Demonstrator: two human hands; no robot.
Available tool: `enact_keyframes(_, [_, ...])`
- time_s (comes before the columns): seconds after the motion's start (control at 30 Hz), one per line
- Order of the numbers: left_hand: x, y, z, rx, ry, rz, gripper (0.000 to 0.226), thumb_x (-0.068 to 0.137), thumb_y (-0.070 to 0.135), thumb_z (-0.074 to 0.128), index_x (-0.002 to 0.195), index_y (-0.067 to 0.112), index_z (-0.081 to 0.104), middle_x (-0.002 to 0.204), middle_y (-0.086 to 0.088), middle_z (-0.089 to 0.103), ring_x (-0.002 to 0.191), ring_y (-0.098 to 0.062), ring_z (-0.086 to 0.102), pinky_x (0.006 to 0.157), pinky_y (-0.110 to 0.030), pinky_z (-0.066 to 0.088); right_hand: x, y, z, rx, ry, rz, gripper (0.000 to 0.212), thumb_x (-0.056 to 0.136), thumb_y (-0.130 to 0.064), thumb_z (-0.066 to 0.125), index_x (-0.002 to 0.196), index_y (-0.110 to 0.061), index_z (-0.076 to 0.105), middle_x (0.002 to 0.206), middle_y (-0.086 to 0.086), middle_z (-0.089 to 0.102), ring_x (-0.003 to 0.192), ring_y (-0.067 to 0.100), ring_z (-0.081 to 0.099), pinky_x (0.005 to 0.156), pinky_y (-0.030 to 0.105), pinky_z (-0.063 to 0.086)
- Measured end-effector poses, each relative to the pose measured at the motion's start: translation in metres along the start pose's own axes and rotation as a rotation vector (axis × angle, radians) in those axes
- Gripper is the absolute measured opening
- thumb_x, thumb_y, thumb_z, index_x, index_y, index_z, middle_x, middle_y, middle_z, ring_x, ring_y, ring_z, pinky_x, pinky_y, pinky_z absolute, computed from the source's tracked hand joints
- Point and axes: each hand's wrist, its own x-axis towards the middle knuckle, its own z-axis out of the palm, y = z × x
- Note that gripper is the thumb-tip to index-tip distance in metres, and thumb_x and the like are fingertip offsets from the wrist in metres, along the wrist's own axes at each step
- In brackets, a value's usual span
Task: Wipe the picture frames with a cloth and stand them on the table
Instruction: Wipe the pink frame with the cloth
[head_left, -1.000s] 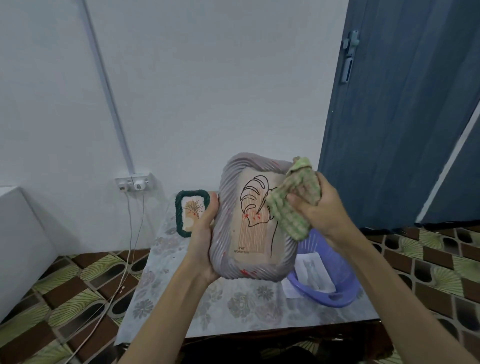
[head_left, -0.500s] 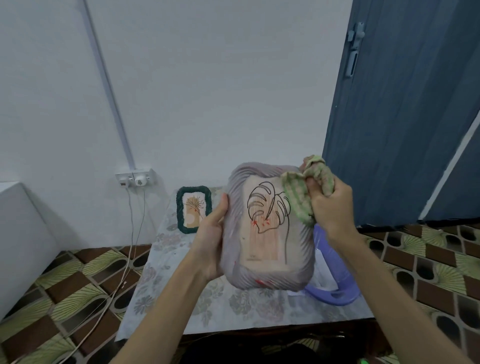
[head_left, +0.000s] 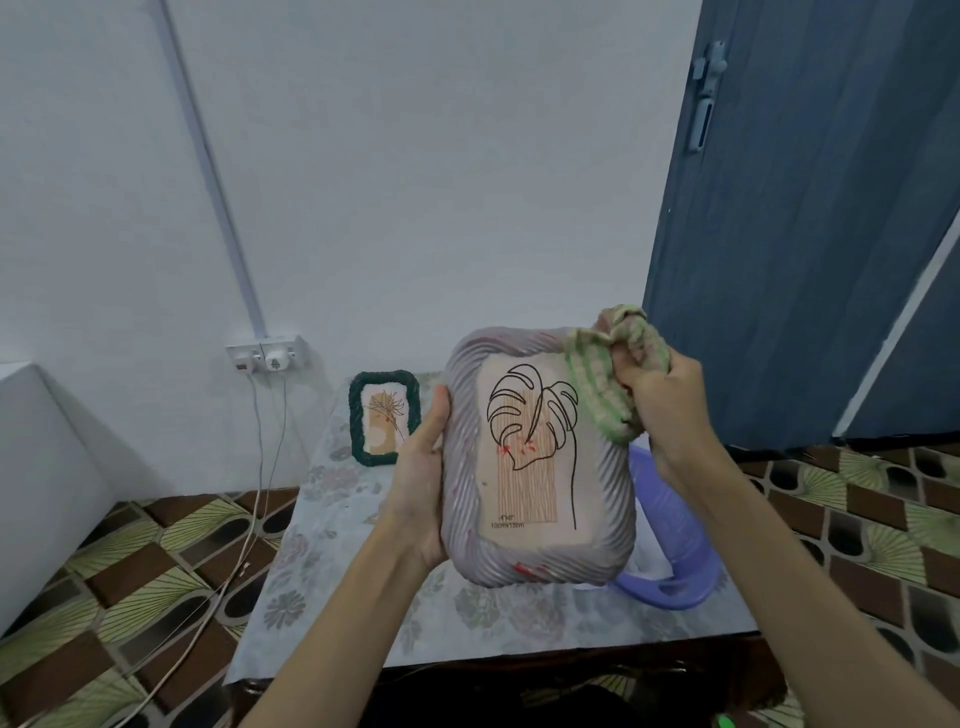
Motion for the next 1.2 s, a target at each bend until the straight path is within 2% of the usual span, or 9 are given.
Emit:
enact_keyframes(0.17, [0.001,0.01,0.002,-0.08,-0.005,0.047,0.056,0.085,0.055,0.044,0.091,0.01,0.077,0.096,-0.013,0.072,0.083,-0.029,0.07,0.073,-0.042,0.058,0.005,-0.002,-0.024,0.469,0.042,0.234,0.02,0.091,-0.01,0.052,0.084,-0.024,0.064,0.079,-0.007,0.067,0.072,0.008,0.062,0.059,0.021,0.049])
enact_keyframes(0.27, [0.0,0.017,0.0,-0.089,-0.017,0.09,0.058,0.091,0.053,0.038,0.083,0.012,0.078,0.089,-0.01,0.074,0.078,-0.026,0.071,0.068,-0.039,0.059,0.0,-0.002,-0.043,0.386,-0.137,0.279,0.015,0.09,-0.017,0.051,0.096,-0.019,0.065,0.093,0.0,0.068,0.081,0.015,0.065,0.069,0.028,0.051])
enact_keyframes(0.4, [0.002,0.016,0.002,-0.063,0.013,0.082,0.056,0.087,0.055,0.042,0.092,0.012,0.077,0.098,-0.012,0.072,0.084,-0.028,0.07,0.078,-0.042,0.057,-0.02,-0.001,-0.03,0.168,-0.371,0.186,0.008,0.082,-0.008,0.061,0.087,-0.013,0.062,0.072,-0.004,0.07,0.067,0.011,0.064,0.061,0.024,0.051])
enact_keyframes(0.53, [0.003,0.014,0.005,-0.026,0.008,0.08,0.057,0.075,0.056,0.051,0.101,0.011,0.074,0.103,-0.013,0.071,0.088,-0.029,0.068,0.085,-0.044,0.052,-0.028,0.009,-0.003,-0.302,-0.12,-0.171,0.017,0.083,-0.004,0.064,0.074,-0.017,0.057,0.063,-0.013,0.059,0.061,0.005,0.054,0.06,0.026,0.046])
enact_keyframes(0.63, [0.004,0.012,0.002,-0.043,0.014,0.088,0.054,0.081,0.055,0.047,0.093,0.012,0.076,0.1,-0.013,0.072,0.087,-0.029,0.069,0.086,-0.044,0.052,-0.027,0.009,0.0,-0.185,0.01,-0.158,0.027,0.088,-0.006,0.058,0.064,-0.018,0.056,0.058,-0.007,0.055,0.056,0.008,0.051,0.057,0.024,0.043])
enact_keyframes(0.8, [0.005,0.014,-0.005,-0.057,0.003,0.1,0.053,0.079,0.054,0.049,0.094,0.012,0.076,0.1,-0.013,0.071,0.087,-0.03,0.068,0.082,-0.042,0.054,-0.033,0.006,-0.004,-0.071,-0.26,-0.021,0.02,0.086,0.001,0.059,0.082,-0.018,0.059,0.078,-0.001,0.062,0.073,0.01,0.06,0.073,0.027,0.051])
enact_keyframes(0.97, [0.004,0.012,-0.002,-0.062,0.009,0.082,0.051,0.078,0.051,0.048,0.083,0.009,0.077,0.084,-0.012,0.072,0.072,-0.027,0.07,0.067,-0.038,0.058,-0.032,0.01,-0.004,-0.002,-0.069,0.018,0.021,0.089,-0.005,0.056,0.071,-0.014,0.06,0.069,0.003,0.06,0.068,0.017,0.057,0.068,0.031,0.048])
enact_keyframes(1.1, [0.002,0.015,-0.002,-0.037,0.029,0.095,0.053,0.085,0.051,0.044,0.077,0.011,0.077,0.078,-0.01,0.072,0.068,-0.025,0.069,0.062,-0.034,0.058,-0.015,-0.003,-0.009,0.359,0.03,0.176,0.019,0.089,0.0,0.053,0.077,-0.013,0.06,0.056,-0.01,0.065,0.052,0.002,0.06,0.049,0.016,0.047])
enact_keyframes(1.2, [0.001,0.021,-0.004,-0.012,0.047,0.115,0.053,0.086,0.052,0.043,0.074,0.013,0.077,0.078,-0.007,0.072,0.069,-0.024,0.069,0.071,-0.035,0.056,-0.007,-0.02,-0.023,0.285,-0.126,0.134,0.013,0.087,-0.004,0.057,0.083,-0.014,0.062,0.069,-0.008,0.07,0.065,0.006,0.066,0.058,0.022,0.055])
